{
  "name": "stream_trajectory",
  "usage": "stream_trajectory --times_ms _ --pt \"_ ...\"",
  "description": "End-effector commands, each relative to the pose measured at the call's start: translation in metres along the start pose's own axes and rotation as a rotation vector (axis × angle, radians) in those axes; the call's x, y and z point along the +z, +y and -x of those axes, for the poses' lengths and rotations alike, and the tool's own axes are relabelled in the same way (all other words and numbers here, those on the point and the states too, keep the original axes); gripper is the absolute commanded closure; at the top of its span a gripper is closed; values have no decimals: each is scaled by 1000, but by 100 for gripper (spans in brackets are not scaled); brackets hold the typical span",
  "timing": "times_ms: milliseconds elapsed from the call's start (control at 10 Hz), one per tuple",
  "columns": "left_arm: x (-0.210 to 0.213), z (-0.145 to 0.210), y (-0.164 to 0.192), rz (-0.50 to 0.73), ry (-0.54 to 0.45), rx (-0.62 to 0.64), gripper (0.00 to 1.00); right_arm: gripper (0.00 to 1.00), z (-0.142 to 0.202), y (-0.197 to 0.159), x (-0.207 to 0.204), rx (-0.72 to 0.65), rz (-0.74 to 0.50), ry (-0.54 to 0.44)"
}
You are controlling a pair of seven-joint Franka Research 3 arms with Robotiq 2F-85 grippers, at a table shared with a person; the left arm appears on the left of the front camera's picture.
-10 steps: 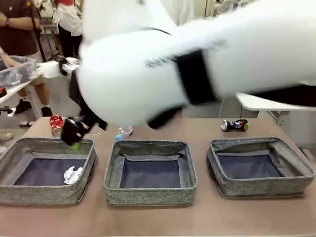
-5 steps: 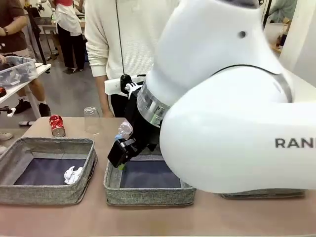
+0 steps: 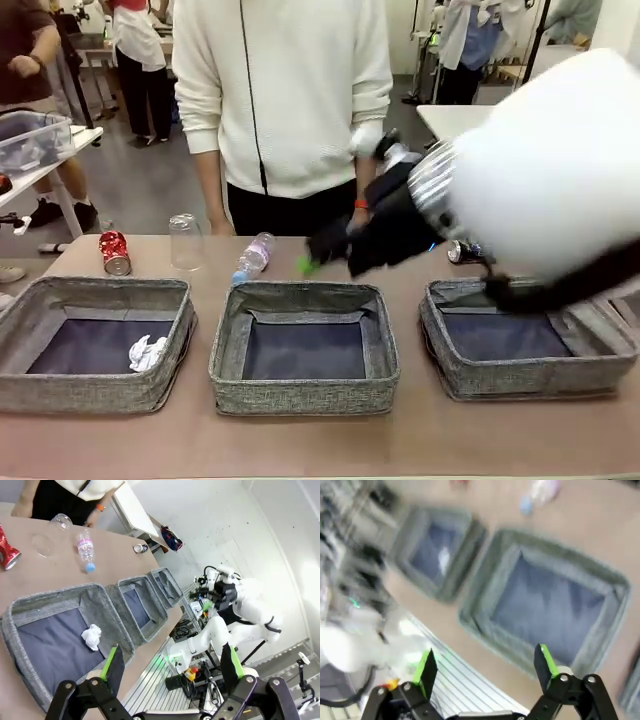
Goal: Sort the waste into the appropriate baskets.
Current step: Place the picked waste into the Fabric basket indicated by the person.
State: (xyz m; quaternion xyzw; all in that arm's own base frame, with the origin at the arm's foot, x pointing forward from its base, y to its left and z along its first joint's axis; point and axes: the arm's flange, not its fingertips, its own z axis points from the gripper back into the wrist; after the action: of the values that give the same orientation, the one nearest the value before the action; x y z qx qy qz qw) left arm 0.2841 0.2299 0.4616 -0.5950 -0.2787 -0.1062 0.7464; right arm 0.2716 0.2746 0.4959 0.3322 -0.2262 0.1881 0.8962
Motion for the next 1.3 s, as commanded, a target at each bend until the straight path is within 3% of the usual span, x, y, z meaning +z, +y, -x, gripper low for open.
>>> stream_trajectory --times_ms 0,100,200,300,400,500,900,1000,1200 --pt "-1 -1 -2 16 -10 -22 0 0 86 -95 53 -127 -263 -276" --pt "-1 -1 -2 16 -10 -22 0 0 99 -116 71 -160 -304 -324" --pt "-1 -1 -2 16 -10 -22 0 0 123 -149 101 -193 -432 -377" --pt "-1 -1 -2 16 -10 -22 0 0 143 -180 124 -254 -544 -343" --pt "-1 -1 -2 16 -10 -22 0 0 162 -205 140 -385 -579 -237" --pt "-1 -1 -2 16 -10 -22 0 0 184 -225 157 -434 -587 -200" --pt "-1 -1 -2 16 -10 -22 0 0 241 -242 189 -506 -535 -84" --pt "-1 -1 -2 16 -10 -22 0 0 258 -243 195 -517 -525 -89" --pt "-1 -1 -2 16 -10 -22 0 0 303 -245 191 -566 -536 -215"
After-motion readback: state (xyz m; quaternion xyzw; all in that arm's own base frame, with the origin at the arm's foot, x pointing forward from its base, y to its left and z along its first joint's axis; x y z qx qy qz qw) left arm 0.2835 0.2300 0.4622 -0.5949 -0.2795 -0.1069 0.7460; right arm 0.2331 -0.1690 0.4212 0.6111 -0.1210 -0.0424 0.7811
